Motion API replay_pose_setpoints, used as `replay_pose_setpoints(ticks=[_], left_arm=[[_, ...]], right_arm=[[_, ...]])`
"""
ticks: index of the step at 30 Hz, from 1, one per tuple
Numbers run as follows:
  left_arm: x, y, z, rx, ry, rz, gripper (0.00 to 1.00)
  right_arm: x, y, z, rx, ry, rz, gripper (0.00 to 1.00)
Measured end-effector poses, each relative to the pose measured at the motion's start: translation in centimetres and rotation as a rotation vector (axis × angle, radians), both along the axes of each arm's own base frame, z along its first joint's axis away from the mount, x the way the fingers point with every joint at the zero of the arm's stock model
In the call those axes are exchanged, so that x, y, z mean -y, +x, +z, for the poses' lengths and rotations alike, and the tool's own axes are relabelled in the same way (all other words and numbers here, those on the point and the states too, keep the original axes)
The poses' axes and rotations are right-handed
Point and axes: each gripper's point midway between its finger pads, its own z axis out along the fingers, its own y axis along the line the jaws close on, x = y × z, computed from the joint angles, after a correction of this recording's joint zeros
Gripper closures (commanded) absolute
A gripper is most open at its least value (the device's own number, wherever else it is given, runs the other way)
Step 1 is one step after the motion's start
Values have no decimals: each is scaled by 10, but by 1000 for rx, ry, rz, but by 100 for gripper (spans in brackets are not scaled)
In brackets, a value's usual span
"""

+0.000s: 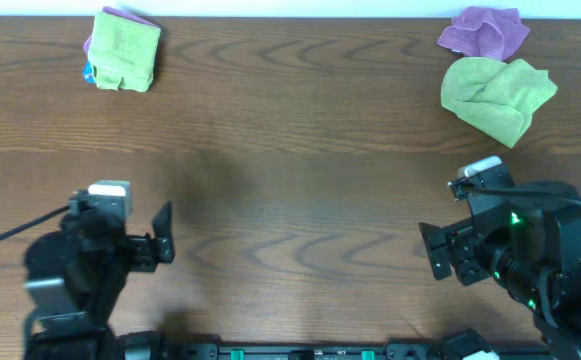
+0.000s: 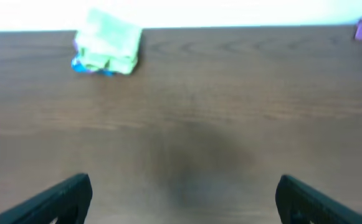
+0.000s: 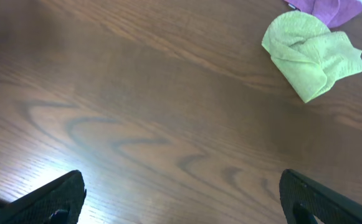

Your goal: Fold the cloth

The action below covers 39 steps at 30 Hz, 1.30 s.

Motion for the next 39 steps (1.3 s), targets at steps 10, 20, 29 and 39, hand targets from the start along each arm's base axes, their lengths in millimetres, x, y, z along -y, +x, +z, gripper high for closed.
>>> replay_pose_setpoints(ticks=[10, 20, 29, 39], left_arm=[[15, 17, -86, 190, 20, -39, 5], [-2, 17, -116, 195, -80, 107, 5], [-6, 16, -102, 255, -112, 139, 5], [-6, 15, -90, 310, -125, 141, 5]], right_arm=[[0, 0, 0, -1, 0, 0, 1], [-1, 0, 0, -1, 3, 2, 1], [-1, 0, 0, -2, 2, 2, 1], [-1, 0, 0, -2, 2, 2, 1]])
